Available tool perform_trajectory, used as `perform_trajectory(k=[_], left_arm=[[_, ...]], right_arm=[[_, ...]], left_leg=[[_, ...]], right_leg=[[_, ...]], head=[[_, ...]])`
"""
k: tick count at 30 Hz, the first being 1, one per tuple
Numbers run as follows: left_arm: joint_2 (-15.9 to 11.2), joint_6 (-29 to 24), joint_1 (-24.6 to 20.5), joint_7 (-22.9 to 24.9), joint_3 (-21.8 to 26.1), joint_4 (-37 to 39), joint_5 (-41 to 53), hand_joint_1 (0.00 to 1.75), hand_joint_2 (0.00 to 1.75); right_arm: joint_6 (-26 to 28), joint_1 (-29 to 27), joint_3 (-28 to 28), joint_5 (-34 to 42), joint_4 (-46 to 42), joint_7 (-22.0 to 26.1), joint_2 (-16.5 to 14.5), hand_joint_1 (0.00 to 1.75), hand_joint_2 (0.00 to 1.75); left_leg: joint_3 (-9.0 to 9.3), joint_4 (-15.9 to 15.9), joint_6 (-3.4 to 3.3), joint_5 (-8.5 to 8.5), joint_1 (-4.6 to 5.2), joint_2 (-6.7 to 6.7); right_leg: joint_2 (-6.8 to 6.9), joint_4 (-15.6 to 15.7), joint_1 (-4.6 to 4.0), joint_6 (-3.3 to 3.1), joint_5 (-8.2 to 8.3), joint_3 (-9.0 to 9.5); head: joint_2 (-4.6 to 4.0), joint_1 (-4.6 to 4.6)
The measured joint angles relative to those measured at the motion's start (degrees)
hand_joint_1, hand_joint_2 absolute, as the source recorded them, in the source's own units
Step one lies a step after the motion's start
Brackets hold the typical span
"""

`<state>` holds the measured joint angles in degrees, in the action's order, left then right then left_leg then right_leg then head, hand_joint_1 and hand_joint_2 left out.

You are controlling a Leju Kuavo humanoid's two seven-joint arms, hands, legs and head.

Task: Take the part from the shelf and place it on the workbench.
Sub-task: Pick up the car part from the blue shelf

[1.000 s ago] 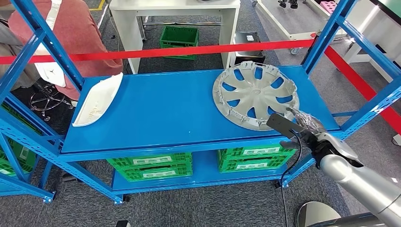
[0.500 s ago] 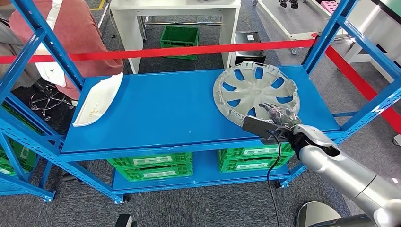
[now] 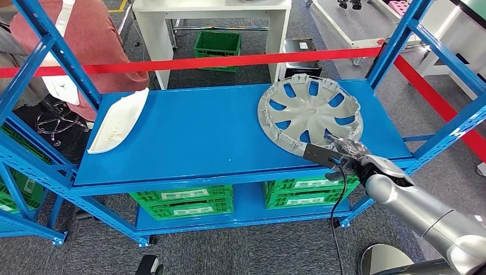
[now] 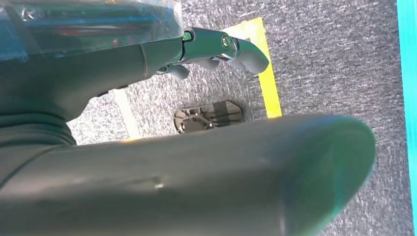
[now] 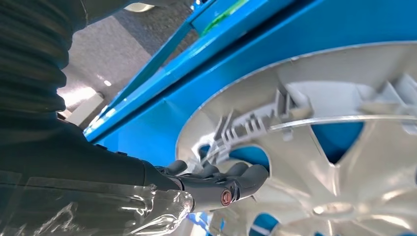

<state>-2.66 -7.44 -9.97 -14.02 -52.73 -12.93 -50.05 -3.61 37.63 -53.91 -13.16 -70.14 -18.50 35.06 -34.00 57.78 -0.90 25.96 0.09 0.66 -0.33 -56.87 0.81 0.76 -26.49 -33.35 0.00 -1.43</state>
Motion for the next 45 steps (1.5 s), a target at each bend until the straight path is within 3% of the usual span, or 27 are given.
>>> perform_trajectory(k=[32,36,45], left_arm=[[-1.44,0.92,0.18,0.16,-1.16,-0.10,1.29,0.00,0.00],[-1.40,1.18,0.16,0.11,-1.25,-0.25,1.37,0.00,0.00],[-1.14,1.25,0.17,-0.08,-1.40,-0.43,1.39,0.00,0.00]], right_arm=[[-2.48,0.12,-1.82,0.27,2.39,1.79,-0.87,0.00,1.75],[-3.02,0.36,-2.19,0.62,2.10,1.26,-1.20,1.75,1.75],[-2.85,1.04,-2.75,1.36,1.23,0.69,-1.49,1.75,1.75]], left_leg=[[0.06,-0.01,0.02,-0.01,0.00,-0.02],[0.08,-0.01,0.04,-0.03,0.00,-0.03],[0.15,-0.01,0.05,-0.03,-0.01,-0.03]], right_leg=[[-0.04,0.00,0.00,-0.01,0.01,0.04],[-0.05,0.00,0.00,-0.02,0.01,0.05],[-0.05,0.00,0.00,-0.02,0.01,0.11]], head=[[0.00,0.00],[0.00,0.00],[0.00,0.03]])
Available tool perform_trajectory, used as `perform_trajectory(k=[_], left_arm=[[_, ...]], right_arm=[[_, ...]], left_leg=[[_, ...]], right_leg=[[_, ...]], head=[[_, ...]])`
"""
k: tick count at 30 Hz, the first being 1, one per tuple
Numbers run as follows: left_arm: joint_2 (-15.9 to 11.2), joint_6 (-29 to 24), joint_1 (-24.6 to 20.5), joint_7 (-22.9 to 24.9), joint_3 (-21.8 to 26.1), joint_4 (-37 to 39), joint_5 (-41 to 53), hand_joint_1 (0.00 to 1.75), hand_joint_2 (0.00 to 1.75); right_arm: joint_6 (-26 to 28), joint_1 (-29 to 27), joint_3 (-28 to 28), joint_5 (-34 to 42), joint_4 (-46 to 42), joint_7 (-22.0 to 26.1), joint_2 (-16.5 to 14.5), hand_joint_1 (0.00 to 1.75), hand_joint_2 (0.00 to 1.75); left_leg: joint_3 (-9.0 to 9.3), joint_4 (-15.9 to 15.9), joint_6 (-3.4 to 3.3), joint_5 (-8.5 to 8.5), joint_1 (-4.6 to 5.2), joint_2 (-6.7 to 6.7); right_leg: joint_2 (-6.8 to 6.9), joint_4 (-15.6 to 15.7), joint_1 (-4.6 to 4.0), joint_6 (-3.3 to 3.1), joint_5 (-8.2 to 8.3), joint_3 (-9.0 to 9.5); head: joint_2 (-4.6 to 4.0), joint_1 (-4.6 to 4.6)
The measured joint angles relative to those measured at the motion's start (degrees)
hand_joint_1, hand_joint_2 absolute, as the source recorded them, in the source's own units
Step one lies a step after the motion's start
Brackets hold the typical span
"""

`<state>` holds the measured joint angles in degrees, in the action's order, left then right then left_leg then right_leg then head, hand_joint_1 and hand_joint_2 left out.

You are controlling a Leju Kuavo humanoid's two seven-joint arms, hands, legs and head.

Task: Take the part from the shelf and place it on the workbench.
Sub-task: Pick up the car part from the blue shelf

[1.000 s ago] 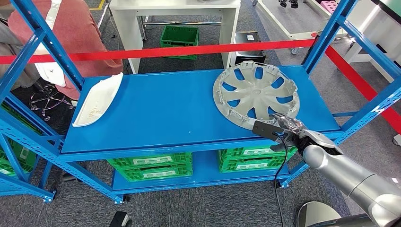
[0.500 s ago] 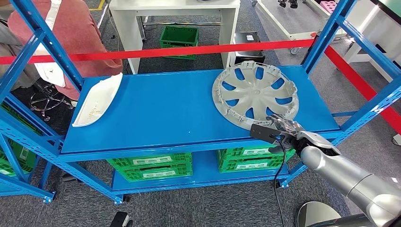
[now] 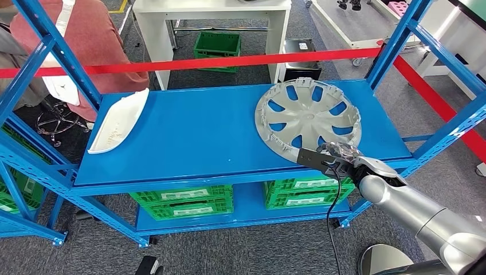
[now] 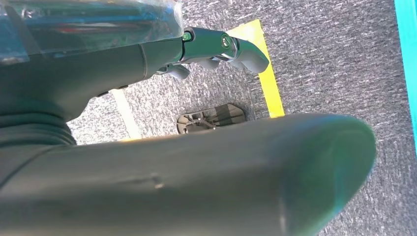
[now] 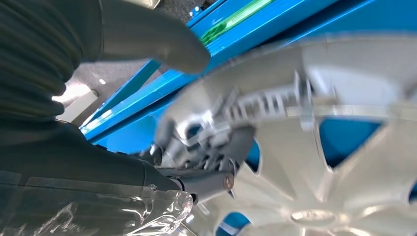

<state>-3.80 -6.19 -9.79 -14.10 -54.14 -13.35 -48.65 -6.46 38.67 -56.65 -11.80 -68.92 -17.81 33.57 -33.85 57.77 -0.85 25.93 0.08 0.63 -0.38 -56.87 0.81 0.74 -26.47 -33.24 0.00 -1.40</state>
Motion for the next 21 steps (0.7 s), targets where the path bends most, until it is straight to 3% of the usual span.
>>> perform_trajectory(k=[3,7,8,21], left_arm=[[0.08,-0.01,0.01,-0.05,0.00,0.00,-0.01,0.00,0.00],[0.12,-0.01,0.02,-0.12,0.00,0.00,-0.02,0.00,0.00],[0.13,-0.01,0.02,-0.14,0.00,0.00,-0.02,0.00,0.00],[0.17,-0.17,0.03,-0.15,0.00,0.00,0.00,0.00,0.00]], right_arm=[[0.26,-0.12,-0.02,0.46,-0.42,-0.35,0.01,1.54,1.75],[0.48,-0.32,-0.03,0.66,-0.94,-0.54,0.11,0.10,1.75],[0.50,-0.38,-0.04,0.68,-1.04,-0.60,0.16,0.00,1.75],[0.78,-1.05,-0.04,0.86,-1.90,-1.23,0.47,0.00,1.75]], left_leg=[[0.00,0.00,0.00,0.00,0.00,0.00],[0.00,0.00,0.00,0.00,0.00,0.00],[0.00,0.00,0.00,0.00,0.00,0.00],[0.02,0.00,0.00,0.00,0.00,-0.02]], right_leg=[[-0.01,0.00,0.00,0.00,0.00,-0.01],[-0.01,0.00,0.00,0.00,0.00,-0.01],[-0.01,0.00,0.00,0.00,0.00,-0.01],[-0.03,0.00,0.00,-0.02,0.02,0.00]], head=[[0.00,0.02],[0.00,0.02],[0.00,0.02],[0.00,0.02]])
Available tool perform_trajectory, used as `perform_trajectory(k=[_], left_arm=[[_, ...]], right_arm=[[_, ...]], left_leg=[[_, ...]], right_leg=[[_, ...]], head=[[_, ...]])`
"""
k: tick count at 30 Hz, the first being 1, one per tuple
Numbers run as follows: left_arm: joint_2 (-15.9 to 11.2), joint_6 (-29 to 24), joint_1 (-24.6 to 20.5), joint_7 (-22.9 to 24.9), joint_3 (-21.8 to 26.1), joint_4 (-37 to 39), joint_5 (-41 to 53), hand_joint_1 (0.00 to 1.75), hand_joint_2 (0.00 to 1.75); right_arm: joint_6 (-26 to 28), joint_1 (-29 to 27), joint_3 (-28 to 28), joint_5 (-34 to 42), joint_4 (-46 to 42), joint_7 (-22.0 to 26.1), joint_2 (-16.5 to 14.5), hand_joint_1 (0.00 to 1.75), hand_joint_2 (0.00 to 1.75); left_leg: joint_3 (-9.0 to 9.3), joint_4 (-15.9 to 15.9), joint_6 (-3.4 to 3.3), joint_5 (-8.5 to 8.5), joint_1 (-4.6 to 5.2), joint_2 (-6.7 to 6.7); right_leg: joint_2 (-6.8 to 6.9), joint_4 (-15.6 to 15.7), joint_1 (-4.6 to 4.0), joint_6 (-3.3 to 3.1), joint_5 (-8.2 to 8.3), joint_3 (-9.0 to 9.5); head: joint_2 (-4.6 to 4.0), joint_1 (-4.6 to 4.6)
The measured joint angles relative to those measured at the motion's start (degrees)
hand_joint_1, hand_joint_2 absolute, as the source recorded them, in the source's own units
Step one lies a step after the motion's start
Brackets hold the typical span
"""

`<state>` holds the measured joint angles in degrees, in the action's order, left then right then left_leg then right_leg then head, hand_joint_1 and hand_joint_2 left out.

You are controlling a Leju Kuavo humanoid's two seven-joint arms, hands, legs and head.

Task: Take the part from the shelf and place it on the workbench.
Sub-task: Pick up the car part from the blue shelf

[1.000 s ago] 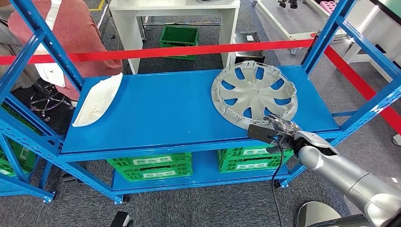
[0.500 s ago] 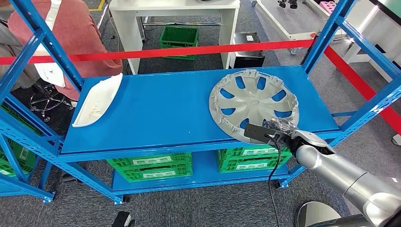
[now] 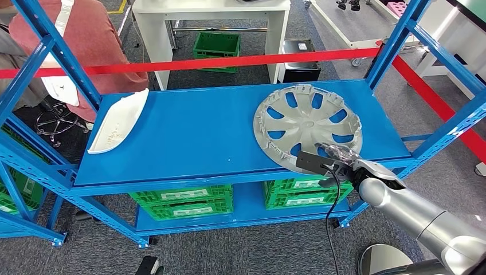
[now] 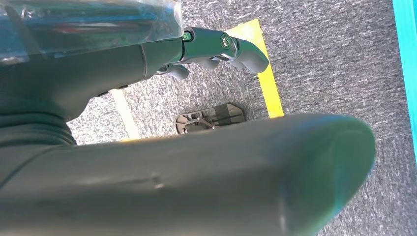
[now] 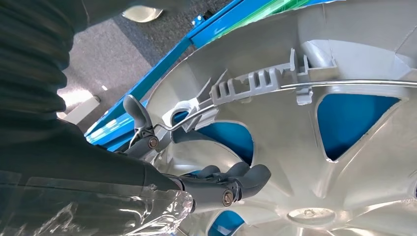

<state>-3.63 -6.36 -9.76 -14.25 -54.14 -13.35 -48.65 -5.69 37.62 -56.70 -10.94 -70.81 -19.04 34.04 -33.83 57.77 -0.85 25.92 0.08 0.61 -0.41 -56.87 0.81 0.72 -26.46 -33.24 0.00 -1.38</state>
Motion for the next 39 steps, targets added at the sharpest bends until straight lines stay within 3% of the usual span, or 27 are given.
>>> perform_trajectory(k=[9,14,26,32,39], left_arm=[[0.09,0.08,0.02,0.01,0.00,0.00,0.04,0.00,0.00],[0.09,0.15,0.09,0.01,0.00,0.00,0.03,0.00,0.00],[0.44,0.19,0.43,-0.26,0.05,0.00,-0.12,0.00,0.00],[0.75,0.26,0.42,-0.34,0.09,0.00,-0.11,0.00,0.00],[1.20,0.35,0.36,-0.51,0.10,0.00,-0.05,0.00,0.00]], right_arm=[[-0.45,-0.10,-0.02,0.01,-0.75,-0.65,0.22,0.00,1.75],[-0.98,0.97,0.01,1.38,-3.54,-3.51,0.75,0.00,1.75],[-1.97,12.84,-0.04,4.08,-13.46,-12.56,3.07,0.00,1.75],[-2.00,16.47,-0.73,5.28,-16.22,-13.29,3.32,0.00,1.75],[-0.58,15.05,-3.34,6.30,-16.20,-9.65,3.29,0.00,1.75]], left_leg=[[0.01,0.00,0.00,0.00,0.00,-0.01],[0.00,0.00,0.00,-0.01,0.01,-0.01],[-0.04,0.00,0.01,-0.01,0.01,-0.01],[-0.04,0.00,0.01,-0.01,0.01,-0.01],[-0.06,-0.01,0.01,-0.01,0.00,0.00]], right_leg=[[0.00,0.00,0.00,-0.01,0.01,0.02],[-0.01,0.00,0.00,-0.01,0.02,0.00],[0.00,-0.01,0.01,-0.01,0.01,-0.05],[0.01,0.00,0.01,-0.01,0.01,-0.05],[0.03,0.00,0.00,-0.01,0.00,-0.05]], head=[[0.00,0.00],[0.00,0.01],[0.00,0.01],[0.00,0.03],[0.00,0.02]])
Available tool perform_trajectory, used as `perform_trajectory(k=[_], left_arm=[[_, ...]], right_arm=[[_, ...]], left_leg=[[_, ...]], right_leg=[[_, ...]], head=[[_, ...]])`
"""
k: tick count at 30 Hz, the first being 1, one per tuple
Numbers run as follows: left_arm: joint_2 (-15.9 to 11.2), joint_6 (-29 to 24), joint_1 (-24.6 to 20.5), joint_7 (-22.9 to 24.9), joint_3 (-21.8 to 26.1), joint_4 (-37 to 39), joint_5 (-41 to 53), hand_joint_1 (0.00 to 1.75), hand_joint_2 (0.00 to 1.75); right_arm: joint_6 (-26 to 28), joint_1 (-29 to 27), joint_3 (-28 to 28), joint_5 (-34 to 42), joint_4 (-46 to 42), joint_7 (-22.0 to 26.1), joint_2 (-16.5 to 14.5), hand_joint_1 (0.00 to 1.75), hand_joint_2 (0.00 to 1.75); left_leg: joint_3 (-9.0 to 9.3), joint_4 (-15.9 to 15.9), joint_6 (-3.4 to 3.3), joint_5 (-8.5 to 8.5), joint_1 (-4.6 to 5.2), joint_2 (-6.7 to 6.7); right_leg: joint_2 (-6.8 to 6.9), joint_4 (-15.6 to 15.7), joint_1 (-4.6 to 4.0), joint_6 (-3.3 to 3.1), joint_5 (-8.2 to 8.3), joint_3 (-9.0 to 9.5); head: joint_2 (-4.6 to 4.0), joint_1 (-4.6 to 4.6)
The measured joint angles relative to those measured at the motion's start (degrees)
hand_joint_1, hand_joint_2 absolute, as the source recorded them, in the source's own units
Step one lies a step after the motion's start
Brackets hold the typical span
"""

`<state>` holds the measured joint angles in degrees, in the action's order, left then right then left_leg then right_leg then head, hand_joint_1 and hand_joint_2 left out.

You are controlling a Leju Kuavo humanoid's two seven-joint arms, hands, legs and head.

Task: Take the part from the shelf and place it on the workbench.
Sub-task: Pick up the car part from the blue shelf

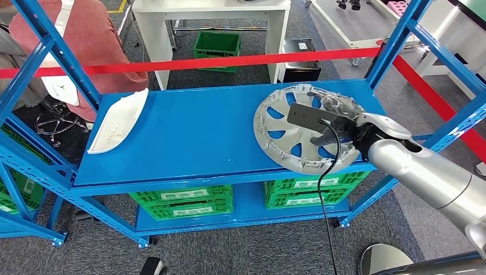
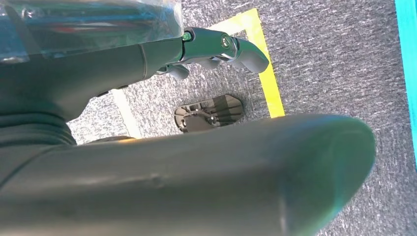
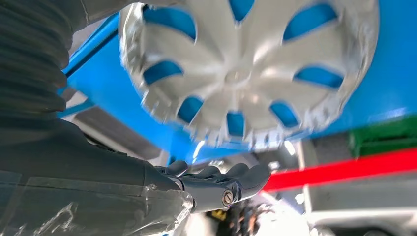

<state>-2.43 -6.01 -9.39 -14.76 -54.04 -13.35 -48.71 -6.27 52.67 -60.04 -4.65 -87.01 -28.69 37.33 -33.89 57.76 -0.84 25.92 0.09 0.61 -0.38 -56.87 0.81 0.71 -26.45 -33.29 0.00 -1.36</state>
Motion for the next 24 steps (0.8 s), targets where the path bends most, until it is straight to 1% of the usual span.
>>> perform_trajectory(k=[3,7,17,24], left_arm=[[0.13,0.00,0.04,0.02,0.01,0.00,0.01,0.00,0.00],[0.19,-0.08,0.08,0.18,0.03,0.00,0.01,0.00,0.00],[0.78,-0.17,0.04,-0.17,0.10,-0.03,-0.14,0.00,0.00],[1.10,-0.17,-0.02,-0.49,0.19,-0.07,-0.30,0.00,0.00]], right_arm=[[0.58,-2.16,-1.10,0.46,0.55,1.93,-0.04,0.00,1.75],[1.04,-4.65,-2.16,0.89,1.29,3.01,-0.23,0.00,1.75],[1.36,-6.69,-3.52,1.43,1.52,3.04,-1.19,0.00,1.75],[1.45,-8.56,-4.08,1.86,1.22,3.00,-1.25,0.00,1.75]], left_leg=[[-0.02,0.00,0.00,0.00,0.00,0.01],[-0.04,-0.01,0.00,0.00,0.00,0.01],[-0.03,-0.02,0.00,0.00,0.00,0.01],[-0.02,-0.02,0.00,0.00,0.00,0.01]], right_leg=[[0.02,0.00,0.00,0.00,0.00,0.00],[0.01,0.00,0.00,0.00,0.00,-0.01],[0.01,0.00,0.00,0.00,0.00,-0.02],[0.00,0.00,0.00,0.00,0.00,-0.02]], head=[[0.00,0.00],[0.00,0.00],[0.00,0.00],[0.00,0.00]])
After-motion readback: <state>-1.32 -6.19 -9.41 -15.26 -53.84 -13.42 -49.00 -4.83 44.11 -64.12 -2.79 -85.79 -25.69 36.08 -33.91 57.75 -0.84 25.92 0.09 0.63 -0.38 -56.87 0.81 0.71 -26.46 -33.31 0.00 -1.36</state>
